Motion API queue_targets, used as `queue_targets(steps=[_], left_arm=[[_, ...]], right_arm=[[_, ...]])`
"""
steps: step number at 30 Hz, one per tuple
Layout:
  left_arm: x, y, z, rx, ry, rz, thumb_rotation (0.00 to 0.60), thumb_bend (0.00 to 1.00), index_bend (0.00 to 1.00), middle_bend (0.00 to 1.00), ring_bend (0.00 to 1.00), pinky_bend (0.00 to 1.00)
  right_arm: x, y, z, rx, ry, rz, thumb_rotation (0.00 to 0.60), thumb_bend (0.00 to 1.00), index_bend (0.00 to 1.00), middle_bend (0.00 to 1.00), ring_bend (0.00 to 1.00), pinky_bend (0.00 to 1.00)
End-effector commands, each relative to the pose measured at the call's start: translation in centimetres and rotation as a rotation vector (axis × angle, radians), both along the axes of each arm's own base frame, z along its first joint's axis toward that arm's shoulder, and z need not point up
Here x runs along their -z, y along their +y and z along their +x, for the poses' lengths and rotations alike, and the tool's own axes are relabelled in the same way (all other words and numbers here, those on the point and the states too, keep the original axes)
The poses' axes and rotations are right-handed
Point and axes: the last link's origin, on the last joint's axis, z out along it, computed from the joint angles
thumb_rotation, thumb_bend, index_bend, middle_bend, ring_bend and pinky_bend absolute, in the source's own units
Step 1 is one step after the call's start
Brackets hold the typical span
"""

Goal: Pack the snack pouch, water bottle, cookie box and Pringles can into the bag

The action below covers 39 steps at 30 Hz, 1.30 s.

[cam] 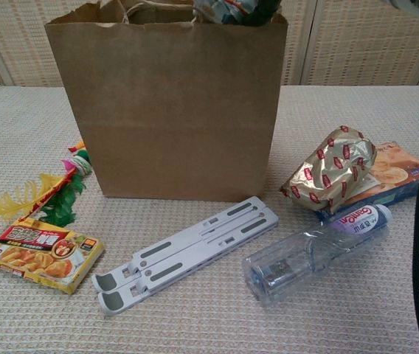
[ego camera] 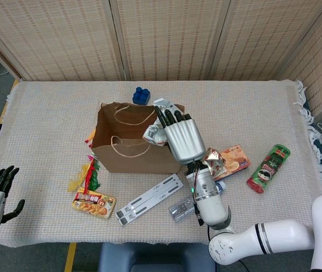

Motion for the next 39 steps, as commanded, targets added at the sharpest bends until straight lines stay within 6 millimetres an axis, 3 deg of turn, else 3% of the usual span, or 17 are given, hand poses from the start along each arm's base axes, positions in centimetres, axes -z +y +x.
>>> queue_targets(steps=[1,7,13,17,21,26,29,34,39], left_arm=[[0.0,0.0,0.0,0.000,0.001,0.000,0.600,0.36,0.00,0.00,0.00,0.00],[0.0,0.0,0.0,-0.001,0.001,0.000,0.600,0.35,0.00,0.00,0.00,0.00],[0.0,0.0,0.0,-0.001,0.000,0.000,0.600,0.36,0.00,0.00,0.00,0.00],[0.0,0.0,0.0,0.000,0.002,0.000,0.600,0.35,0.00,0.00,0.00,0.00],[0.0,0.0,0.0,0.001,0.005,-0.001,0.600,0.36,0.00,0.00,0.00,0.00],[0.1,0.0,0.1,0.000,0.009,0.001,0.600,0.35,0.00,0.00,0.00,0.00],[0.1,0.0,0.1,-0.003,0.014,0.004,0.600,0.35,0.00,0.00,0.00,0.00],[0.1,0.0,0.2,-0.005,0.015,0.009,0.600,0.36,0.00,0.00,0.00,0.00],[0.1,0.0,0.1,-0.004,0.013,0.006,0.600,0.35,0.00,0.00,0.00,0.00]], right_arm=[[-0.1,0.0,-0.2,0.007,-0.003,0.002,0.600,0.13,0.00,0.18,0.25,0.39],[-0.6,0.2,-0.2,-0.005,-0.016,-0.002,0.600,0.13,0.00,0.15,0.21,0.33],[-2.9,1.1,-1.2,-0.030,-0.083,-0.028,0.600,0.13,0.00,0.15,0.20,0.31],[-5.0,2.8,-4.6,-0.008,-0.116,-0.011,0.600,0.13,0.00,0.15,0.19,0.30],[-5.7,4.8,-9.8,0.074,-0.096,0.064,0.600,0.13,0.00,0.15,0.17,0.27],[-4.5,6.4,-16.1,0.209,0.028,0.242,0.600,0.04,0.00,0.05,0.04,0.10],[-3.1,6.4,-18.0,0.232,0.093,0.323,0.600,0.02,0.00,0.03,0.01,0.07],[-0.6,5.7,-18.8,0.222,0.179,0.414,0.600,0.02,0.00,0.03,0.00,0.05],[1.5,4.4,-18.0,0.226,0.218,0.461,0.600,0.02,0.00,0.03,0.00,0.04]])
